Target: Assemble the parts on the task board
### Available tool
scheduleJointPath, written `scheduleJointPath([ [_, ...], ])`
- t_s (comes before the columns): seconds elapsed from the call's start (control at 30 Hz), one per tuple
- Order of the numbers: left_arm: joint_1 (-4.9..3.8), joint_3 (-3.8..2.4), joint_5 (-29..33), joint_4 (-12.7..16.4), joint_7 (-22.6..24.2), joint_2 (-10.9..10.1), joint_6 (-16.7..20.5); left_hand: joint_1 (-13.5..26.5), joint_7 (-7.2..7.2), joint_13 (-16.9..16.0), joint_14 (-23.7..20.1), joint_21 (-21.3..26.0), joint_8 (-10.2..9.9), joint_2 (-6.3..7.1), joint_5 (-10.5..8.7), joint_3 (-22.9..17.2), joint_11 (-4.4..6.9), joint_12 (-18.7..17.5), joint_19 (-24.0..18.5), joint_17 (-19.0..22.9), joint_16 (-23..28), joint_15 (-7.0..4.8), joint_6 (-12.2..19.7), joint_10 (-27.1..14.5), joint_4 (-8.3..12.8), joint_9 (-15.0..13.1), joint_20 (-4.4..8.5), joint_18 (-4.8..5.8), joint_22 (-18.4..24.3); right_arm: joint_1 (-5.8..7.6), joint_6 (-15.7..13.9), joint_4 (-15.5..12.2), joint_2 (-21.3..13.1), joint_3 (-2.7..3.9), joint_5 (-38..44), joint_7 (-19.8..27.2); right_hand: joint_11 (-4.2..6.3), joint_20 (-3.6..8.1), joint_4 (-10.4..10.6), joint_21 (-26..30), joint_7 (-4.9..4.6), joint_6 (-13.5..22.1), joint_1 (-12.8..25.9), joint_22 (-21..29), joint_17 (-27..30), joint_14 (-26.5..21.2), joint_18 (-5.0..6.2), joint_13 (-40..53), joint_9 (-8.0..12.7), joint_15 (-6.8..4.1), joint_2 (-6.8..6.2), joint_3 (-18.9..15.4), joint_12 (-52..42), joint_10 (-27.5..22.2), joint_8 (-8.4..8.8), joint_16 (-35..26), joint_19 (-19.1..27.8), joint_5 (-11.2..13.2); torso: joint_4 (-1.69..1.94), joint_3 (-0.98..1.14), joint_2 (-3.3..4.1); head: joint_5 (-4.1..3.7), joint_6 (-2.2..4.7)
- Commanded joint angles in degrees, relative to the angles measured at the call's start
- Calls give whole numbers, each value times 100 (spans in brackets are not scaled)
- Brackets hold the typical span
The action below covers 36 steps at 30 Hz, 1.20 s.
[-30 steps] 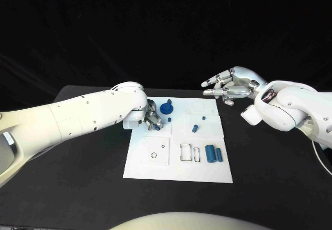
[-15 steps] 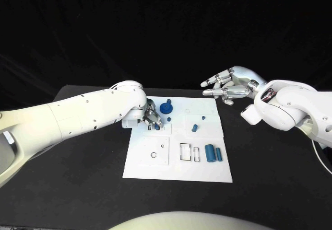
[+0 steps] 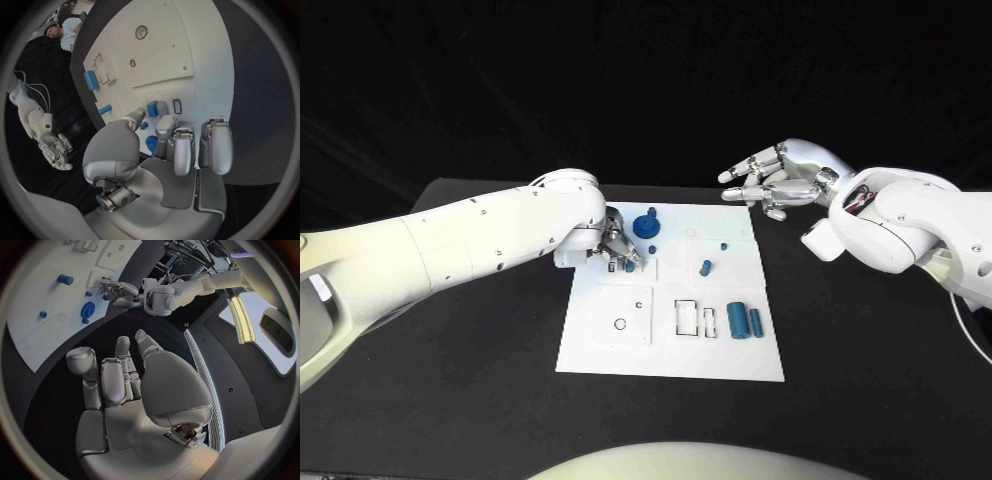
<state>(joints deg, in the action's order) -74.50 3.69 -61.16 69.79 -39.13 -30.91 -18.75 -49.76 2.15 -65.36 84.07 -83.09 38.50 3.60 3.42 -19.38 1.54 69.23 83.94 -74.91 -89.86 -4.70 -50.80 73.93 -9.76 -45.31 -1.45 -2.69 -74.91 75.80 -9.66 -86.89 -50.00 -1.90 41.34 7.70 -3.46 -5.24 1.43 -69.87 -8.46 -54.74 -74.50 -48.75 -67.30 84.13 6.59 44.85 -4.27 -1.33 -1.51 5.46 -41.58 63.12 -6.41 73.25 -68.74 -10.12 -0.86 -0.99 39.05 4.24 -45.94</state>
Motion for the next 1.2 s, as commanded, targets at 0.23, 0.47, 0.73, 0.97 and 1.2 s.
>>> scheduleJointPath([
  [0.23,60,15,-40,44,19,-40,9,-81,-15,-32,593,1,-21,-40,-53,709,28,54,218,-1509,-14,-51,-80,77,-285,-15,37,46,-577,-4,49,54,-2,0,84,-7,-1,-2,18,57,-11,-5,0,64,44,83,121,-12,10,40,64,-39,28,-58,-33,-64,84,-34,-3,-4,3,12,12],
  [0.47,44,-188,147,292,88,-218,296,-83,-20,46,593,47,-48,-13,-75,1116,34,-18,196,-1509,-14,-62,-36,16,-524,-22,56,34,-528,-4,60,95,4,0,86,-8,-1,-2,20,66,-11,-4,1,79,57,80,123,-16,10,40,66,-42,32,-62,-34,-77,92,-38,-2,1,-3,4,34],
  [0.73,-391,-396,418,362,29,-463,-338,-563,81,438,593,344,-227,-90,-72,1430,-54,-395,32,-1509,-14,8,175,-357,-544,57,3,-45,-177,-4,67,160,-5,-5,94,-23,-1,-2,21,71,-11,-4,0,86,59,79,124,-19,10,40,67,-44,34,-64,-35,-80,95,-40,6,15,-5,-11,92],
  [0.97,-677,-415,452,-89,91,-348,-532,-929,208,489,593,397,-593,-222,-68,1680,-158,-433,13,-1509,-14,101,415,-436,-568,337,-76,-54,-139,-8,64,211,11,-7,96,-11,0,-3,21,75,-11,-1,-4,87,52,80,124,-25,11,40,70,-46,39,-67,-36,-77,95,-50,0,8,4,9,147],
  [1.2,-718,-320,229,-786,238,28,-640,-1157,272,500,593,398,-871,-397,-70,1807,-218,-424,20,-1509,-14,149,512,-446,-590,588,-132,-52,-154,-11,65,227,33,-7,96,-2,0,-3,21,75,-11,-1,-4,87,52,80,124,-25,11,40,70,-46,39,-67,-36,-77,95,-50,-4,-2,9,24,188],
])
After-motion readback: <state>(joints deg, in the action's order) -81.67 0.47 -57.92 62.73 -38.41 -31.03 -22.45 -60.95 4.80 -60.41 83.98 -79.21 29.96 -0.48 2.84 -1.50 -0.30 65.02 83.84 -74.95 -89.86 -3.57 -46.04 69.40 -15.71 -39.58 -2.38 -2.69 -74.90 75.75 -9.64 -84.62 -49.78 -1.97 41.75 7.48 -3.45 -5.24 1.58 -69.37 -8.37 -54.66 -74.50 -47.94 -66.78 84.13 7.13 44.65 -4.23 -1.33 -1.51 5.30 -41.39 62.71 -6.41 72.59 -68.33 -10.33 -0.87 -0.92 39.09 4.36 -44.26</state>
